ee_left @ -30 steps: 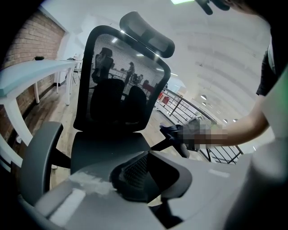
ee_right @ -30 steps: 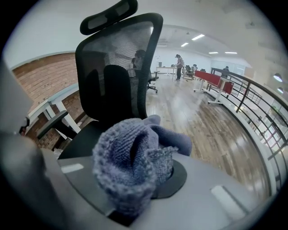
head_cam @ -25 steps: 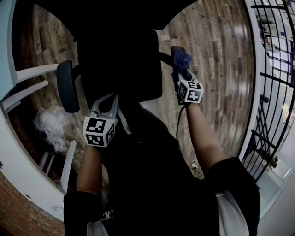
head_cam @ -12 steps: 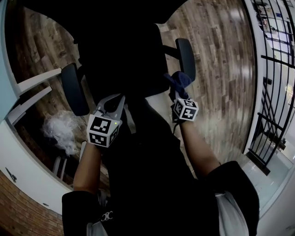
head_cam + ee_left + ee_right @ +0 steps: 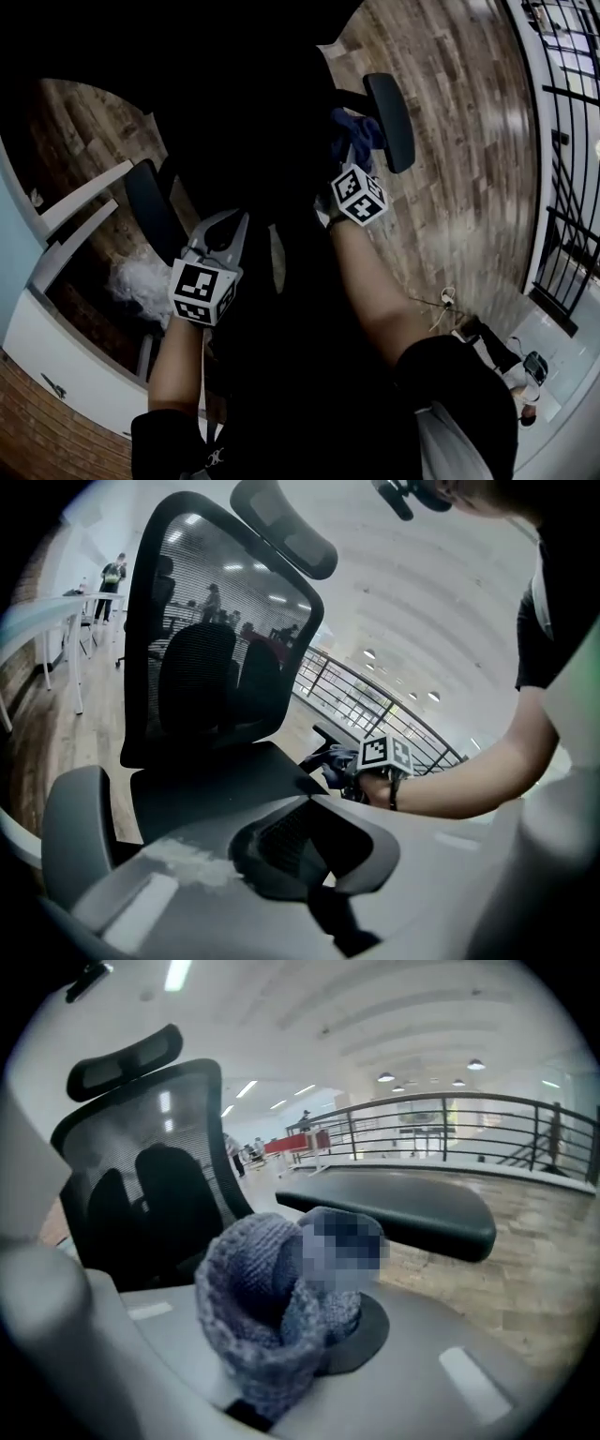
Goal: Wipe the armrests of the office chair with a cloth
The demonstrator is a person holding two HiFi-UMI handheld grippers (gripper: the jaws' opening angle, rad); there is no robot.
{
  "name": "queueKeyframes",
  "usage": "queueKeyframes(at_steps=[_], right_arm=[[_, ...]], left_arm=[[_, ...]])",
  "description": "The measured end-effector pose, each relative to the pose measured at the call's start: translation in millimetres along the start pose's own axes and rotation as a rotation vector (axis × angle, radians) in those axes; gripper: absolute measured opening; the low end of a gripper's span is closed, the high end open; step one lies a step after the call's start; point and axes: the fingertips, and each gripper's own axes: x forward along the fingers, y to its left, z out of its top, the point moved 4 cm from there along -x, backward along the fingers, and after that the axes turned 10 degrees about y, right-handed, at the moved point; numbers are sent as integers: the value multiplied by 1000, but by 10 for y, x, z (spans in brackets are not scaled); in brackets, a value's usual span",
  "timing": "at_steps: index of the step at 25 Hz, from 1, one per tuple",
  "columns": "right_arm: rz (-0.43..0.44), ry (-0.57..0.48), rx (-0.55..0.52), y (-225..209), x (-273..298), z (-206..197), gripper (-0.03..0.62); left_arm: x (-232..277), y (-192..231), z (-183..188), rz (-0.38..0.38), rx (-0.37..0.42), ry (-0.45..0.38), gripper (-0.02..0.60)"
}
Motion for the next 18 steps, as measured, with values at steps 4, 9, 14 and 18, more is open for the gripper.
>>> queueKeyframes(at_steps=[4,9,14,18], right_arm=[[-35,-129,190,-93,263,99,46],[-22,-289,291,-160,361,354,48],[-31,-326,307,-196,501,356,48],[-6,-322,309,-187,674,423,48]], left_arm=[[45,30,42,-11,5,-4,6],[93,36,-52,-49,9,27,6],[179,109,-123,-26,6,68,6],[219,141,-120,-14,-2,75,6]])
